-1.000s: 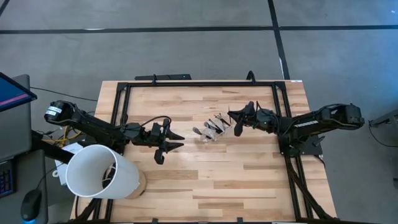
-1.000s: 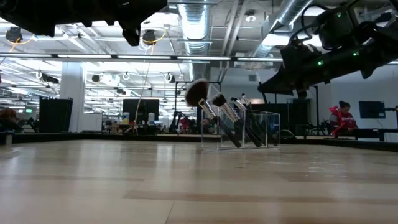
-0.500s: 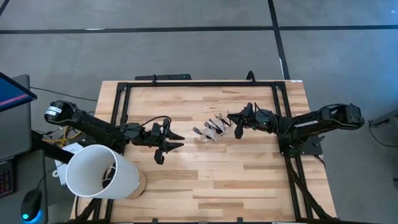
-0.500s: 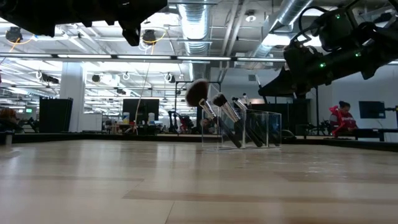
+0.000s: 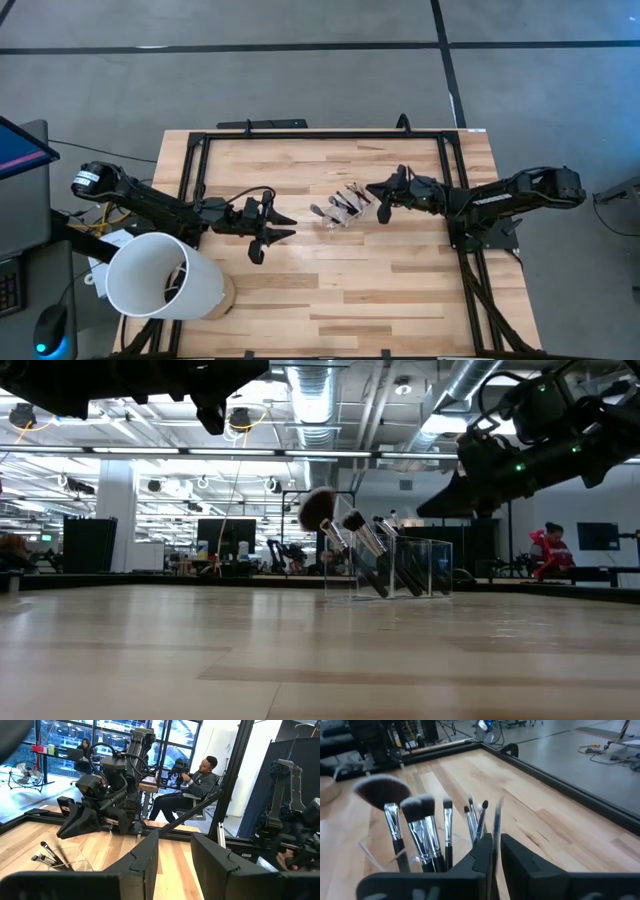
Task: Put items in baskets/containers
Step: Put the black liner brush into the transparent organizer, then return to Home Position
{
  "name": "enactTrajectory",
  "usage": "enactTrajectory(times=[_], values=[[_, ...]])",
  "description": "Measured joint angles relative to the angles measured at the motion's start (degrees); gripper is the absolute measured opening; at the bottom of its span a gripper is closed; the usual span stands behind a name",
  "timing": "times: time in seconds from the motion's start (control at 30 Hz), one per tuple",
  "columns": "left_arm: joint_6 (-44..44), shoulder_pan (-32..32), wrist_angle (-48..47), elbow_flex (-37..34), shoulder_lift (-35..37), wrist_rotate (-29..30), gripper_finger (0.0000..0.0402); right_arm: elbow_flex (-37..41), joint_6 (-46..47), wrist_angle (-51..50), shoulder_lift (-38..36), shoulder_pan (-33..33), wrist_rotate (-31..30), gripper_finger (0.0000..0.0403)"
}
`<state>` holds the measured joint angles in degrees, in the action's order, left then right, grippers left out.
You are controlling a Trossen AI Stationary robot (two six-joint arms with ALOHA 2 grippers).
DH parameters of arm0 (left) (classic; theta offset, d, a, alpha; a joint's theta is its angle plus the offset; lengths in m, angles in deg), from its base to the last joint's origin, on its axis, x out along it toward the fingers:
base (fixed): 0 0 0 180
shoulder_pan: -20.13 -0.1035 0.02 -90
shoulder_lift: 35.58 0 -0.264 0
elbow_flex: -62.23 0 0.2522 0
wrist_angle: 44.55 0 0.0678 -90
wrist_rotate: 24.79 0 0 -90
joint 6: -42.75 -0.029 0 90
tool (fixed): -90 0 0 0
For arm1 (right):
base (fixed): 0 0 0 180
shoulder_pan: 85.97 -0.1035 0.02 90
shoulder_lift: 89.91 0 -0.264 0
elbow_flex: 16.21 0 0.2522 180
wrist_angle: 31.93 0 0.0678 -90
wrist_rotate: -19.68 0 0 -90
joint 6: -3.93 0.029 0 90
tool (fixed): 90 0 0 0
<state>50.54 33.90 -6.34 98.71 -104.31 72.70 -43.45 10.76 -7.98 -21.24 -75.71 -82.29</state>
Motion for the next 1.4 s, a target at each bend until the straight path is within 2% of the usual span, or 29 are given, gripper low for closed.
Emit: enactTrajectory(times=[0.27, 0.93, 1.4], values=[[0.00, 0.00, -0.07, 0.00, 0.00, 1.97, 0.0113, 0.00, -3.89, -0.78, 0.02, -0.50, 0.00, 0.0002], [0.00, 0.00, -0.09, 0.00, -0.02, 1.95, 0.0113, -0.04, -3.87, 2.65, 0.02, -0.54, -0.04, 0.0001], [-0.50, 0.00, -0.09, 0.00, -0.02, 1.94, 0.0113, -0.04, -8.80, 10.35, 0.04, -8.02, 0.41, 0.0001]])
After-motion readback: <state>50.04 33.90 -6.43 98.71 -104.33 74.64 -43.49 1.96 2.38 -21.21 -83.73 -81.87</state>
